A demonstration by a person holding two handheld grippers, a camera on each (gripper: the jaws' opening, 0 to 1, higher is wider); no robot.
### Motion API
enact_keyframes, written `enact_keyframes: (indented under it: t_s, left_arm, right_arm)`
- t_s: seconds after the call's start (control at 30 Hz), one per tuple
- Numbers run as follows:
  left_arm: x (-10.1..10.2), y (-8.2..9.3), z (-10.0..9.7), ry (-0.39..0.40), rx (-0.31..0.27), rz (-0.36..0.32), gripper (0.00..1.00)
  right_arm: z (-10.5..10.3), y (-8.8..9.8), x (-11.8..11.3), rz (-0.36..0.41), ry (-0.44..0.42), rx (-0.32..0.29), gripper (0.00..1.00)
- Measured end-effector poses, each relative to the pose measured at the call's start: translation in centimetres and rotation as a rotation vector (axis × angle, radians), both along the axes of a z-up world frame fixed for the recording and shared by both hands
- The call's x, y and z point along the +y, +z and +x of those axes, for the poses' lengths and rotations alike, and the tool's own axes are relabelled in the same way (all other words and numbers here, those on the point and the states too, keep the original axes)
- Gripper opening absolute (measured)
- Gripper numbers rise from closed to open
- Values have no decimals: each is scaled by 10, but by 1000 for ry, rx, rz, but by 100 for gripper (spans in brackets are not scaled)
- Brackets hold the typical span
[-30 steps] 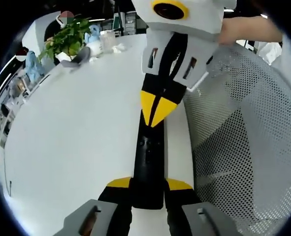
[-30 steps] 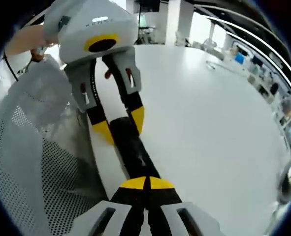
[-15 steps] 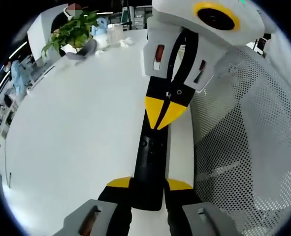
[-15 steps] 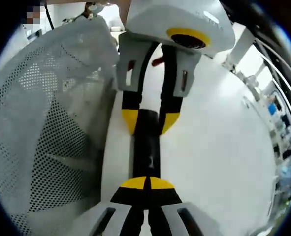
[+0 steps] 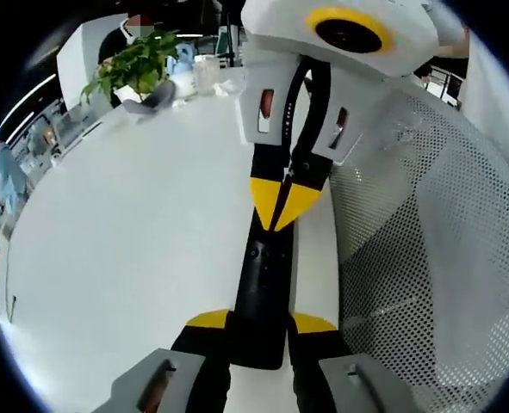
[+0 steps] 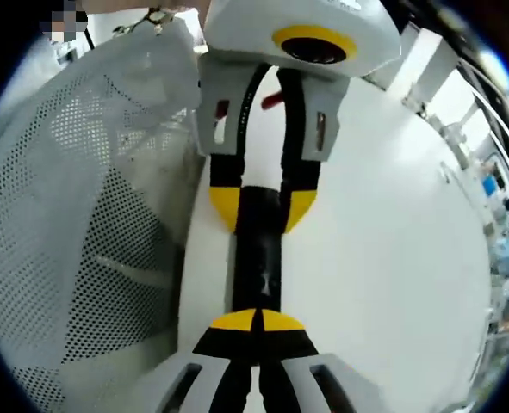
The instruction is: Press the specified remote control buttons in sequence, fully releasing each button before pressing the next.
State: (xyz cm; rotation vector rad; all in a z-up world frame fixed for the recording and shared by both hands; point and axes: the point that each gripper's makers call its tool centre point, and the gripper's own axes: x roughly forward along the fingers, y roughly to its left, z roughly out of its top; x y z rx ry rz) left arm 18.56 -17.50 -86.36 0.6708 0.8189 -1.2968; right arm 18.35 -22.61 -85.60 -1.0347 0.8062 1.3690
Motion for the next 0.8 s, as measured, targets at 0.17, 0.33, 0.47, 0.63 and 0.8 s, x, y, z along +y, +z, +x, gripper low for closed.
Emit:
enact_keyframes:
  t_s: [0.17, 0.33, 0.47, 0.63, 0.8]
  left_arm:
    - [1, 0, -1, 7, -5, -13, 25]
    - [1, 1, 0, 13, 5, -32, 25]
    - [0, 1, -1, 15, 12, -28, 25]
    - [0, 2, -1, 7, 17, -21, 25]
    - [1, 1, -1, -26, 22, 6, 25]
  right_arm:
    - [0, 1, 0, 63, -98, -23, 0]
    - [1, 2, 1, 85, -150, 15, 0]
    - [0, 3, 0, 101, -144, 30, 0]
    - [0, 3, 1, 110, -149, 48, 0]
    - [0, 8, 11, 117, -111, 52, 0]
